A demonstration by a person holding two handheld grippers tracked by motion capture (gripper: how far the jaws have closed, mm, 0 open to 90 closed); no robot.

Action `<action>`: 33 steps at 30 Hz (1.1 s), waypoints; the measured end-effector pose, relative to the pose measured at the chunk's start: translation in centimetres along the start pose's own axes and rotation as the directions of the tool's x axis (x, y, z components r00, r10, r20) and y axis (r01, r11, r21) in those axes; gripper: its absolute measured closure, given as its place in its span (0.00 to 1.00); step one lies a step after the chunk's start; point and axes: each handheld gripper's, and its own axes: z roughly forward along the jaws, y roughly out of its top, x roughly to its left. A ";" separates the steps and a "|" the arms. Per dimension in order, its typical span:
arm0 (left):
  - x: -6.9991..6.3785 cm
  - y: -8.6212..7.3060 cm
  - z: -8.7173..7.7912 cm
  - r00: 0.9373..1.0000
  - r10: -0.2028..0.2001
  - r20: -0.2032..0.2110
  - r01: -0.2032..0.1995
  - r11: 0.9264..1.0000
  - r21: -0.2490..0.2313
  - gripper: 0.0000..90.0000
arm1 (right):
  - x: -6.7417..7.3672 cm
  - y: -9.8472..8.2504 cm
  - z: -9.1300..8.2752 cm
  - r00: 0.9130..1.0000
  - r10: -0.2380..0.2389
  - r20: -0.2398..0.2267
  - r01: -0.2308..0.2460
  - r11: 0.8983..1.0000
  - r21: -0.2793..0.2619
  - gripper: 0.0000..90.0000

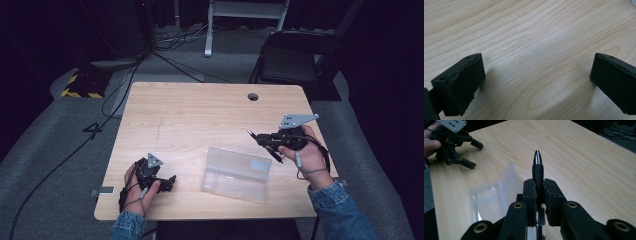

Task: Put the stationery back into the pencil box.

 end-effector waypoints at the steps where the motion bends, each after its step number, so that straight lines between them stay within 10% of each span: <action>1: 0.0 0.0 0.0 1.000 0.002 0.000 -0.002 1.000 -0.001 0.00 | 0.4 -0.1 0.1 1.000 -0.003 -0.006 0.003 1.000 -0.006 0.90; 11: 0.0 0.0 0.0 1.000 0.004 0.002 -0.004 1.000 0.000 0.00 | 3.1 -0.8 0.9 0.996 -0.034 -0.076 0.032 0.999 -0.035 0.89; 33: 0.0 0.0 0.0 1.000 0.006 0.008 -0.006 1.000 0.003 0.00 | 4.4 -2.3 4.2 0.987 -0.100 -0.128 0.102 0.995 0.007 0.89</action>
